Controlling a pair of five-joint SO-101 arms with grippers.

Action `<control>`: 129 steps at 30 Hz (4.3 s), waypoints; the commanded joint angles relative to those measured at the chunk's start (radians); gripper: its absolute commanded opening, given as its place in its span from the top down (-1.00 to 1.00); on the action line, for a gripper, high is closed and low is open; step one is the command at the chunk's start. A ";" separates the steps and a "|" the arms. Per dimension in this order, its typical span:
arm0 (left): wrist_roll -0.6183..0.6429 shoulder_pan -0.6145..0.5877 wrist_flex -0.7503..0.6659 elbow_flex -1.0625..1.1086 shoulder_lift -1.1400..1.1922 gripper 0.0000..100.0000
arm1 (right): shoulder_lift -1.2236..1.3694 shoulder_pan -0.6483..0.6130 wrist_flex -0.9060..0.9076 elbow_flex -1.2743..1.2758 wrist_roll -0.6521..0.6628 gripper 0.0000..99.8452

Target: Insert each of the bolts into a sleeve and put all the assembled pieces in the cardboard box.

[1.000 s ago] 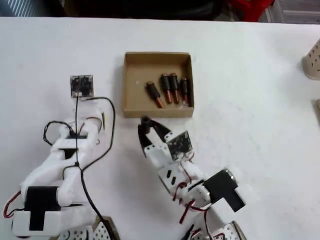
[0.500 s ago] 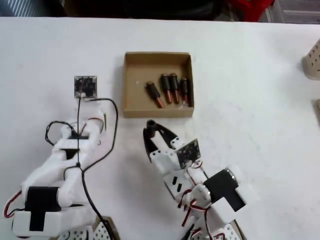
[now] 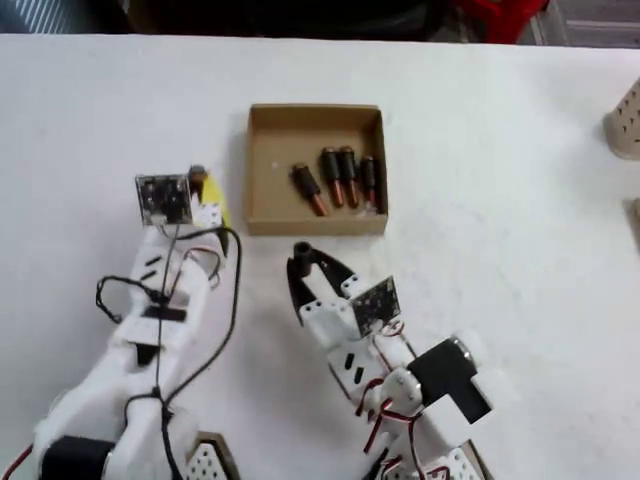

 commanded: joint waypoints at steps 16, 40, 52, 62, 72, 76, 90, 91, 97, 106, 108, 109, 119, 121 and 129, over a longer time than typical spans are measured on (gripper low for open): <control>0.018 0.243 0.005 0.264 -0.639 0.96 | 0.001 -0.013 0.004 0.005 -0.006 0.97; 0.014 0.464 0.505 0.264 -1.179 0.96 | 0.001 -0.048 0.004 0.011 0.000 0.97; 0.012 0.410 0.417 0.193 -0.995 0.96 | 0.001 -0.048 0.004 0.011 0.000 0.97; 0.014 0.463 0.279 0.141 -0.728 0.96 | 0.001 -0.045 0.004 0.011 0.000 0.97; 0.018 0.456 0.279 0.167 -0.723 0.96 | 0.001 -0.045 0.004 0.011 0.000 0.97; 0.018 0.458 0.279 0.161 -0.722 0.96 | 0.001 -0.045 0.004 0.011 0.000 0.97; 0.020 0.446 0.255 0.037 -0.512 0.96 | 0.001 -0.045 0.004 0.011 0.000 0.97; 0.020 0.447 0.230 0.041 -0.495 0.96 | 0.001 -0.045 0.004 0.011 0.000 0.97; 0.020 0.447 0.118 0.141 -0.487 0.96 | 0.001 -0.045 0.004 0.011 0.000 0.97; 0.021 0.447 0.199 0.160 -0.487 0.96 | 0.001 -0.021 -0.002 0.005 0.000 0.97; 0.021 0.447 0.196 0.160 -0.487 0.96 | 0.001 -0.019 -0.002 0.005 0.000 0.97; 0.021 0.447 0.195 0.158 -0.487 0.96 | 0.001 -0.019 0.001 0.005 0.000 0.97; 0.121 0.441 0.242 0.044 -0.489 0.96 | 0.001 -0.021 0.004 0.005 0.002 0.97; 0.127 0.438 0.292 0.011 -0.489 0.96 | 0.001 -0.022 0.004 0.005 0.002 0.97; 0.215 0.437 0.414 -0.043 -0.489 0.96 | 0.001 -0.022 0.004 0.005 0.002 0.97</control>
